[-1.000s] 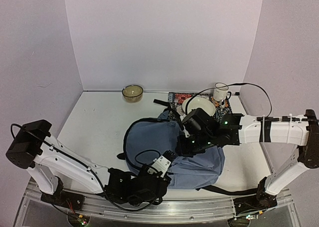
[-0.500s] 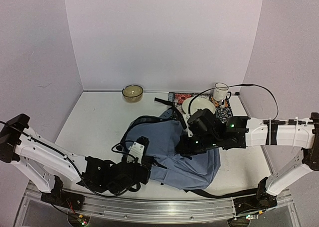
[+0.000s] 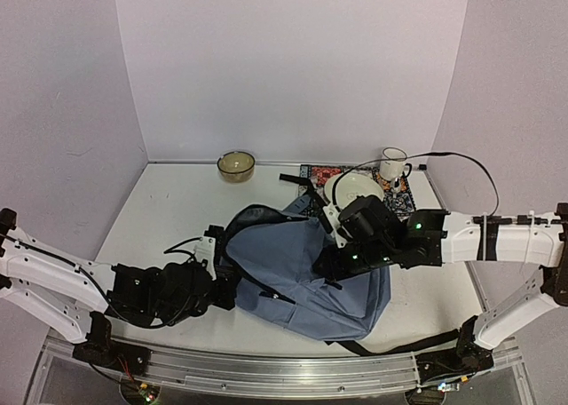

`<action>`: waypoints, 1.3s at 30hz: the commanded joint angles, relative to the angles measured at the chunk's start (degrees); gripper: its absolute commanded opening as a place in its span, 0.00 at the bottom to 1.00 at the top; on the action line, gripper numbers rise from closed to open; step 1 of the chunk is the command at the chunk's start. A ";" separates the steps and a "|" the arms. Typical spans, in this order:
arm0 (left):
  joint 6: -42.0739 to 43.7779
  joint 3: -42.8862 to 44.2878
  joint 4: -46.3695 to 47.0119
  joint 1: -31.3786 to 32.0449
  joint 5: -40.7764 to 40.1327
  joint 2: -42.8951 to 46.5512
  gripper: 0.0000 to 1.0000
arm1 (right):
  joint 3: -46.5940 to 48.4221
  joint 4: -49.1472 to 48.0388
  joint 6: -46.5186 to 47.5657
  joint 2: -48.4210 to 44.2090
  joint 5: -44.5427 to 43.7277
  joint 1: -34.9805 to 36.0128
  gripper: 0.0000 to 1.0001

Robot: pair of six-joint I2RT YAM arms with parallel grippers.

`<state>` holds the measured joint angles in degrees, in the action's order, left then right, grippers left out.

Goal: Pack the student bag
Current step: Zip the largest pocket of the bag in the student bag, then grab the largest pocket of the student bag.

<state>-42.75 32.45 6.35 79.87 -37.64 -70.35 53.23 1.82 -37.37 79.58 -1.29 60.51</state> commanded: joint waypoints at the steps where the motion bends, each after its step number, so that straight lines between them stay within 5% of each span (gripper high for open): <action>1: 1.73 1.76 2.43 0.06 5.83 0.64 0.00 | 5.42 2.93 6.45 0.13 -2.17 1.94 0.21; 7: 0.88 1.29 2.44 0.04 7.17 0.65 0.02 | 4.81 2.93 8.49 -2.06 -2.89 2.57 0.39; 10: 0.04 0.70 2.08 0.16 9.15 0.28 0.21 | 3.81 3.06 8.25 -3.43 -3.11 2.84 0.47; 15: -3.01 1.43 -2.41 3.78 8.39 0.09 0.39 | 1.82 3.87 6.31 -6.33 -5.41 3.46 0.63; 24: -11.65 3.27 -10.13 10.58 4.36 -1.77 0.48 | 0.84 5.79 5.06 -6.13 -9.96 6.12 0.68; 39: -21.39 14.72 -16.85 12.19 4.27 -13.92 0.49 | 2.56 6.18 5.14 -1.88 -12.23 9.87 0.69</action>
<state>-61.10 42.02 -6.61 91.78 -31.71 -81.38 54.61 6.26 -31.77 77.17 -11.41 69.83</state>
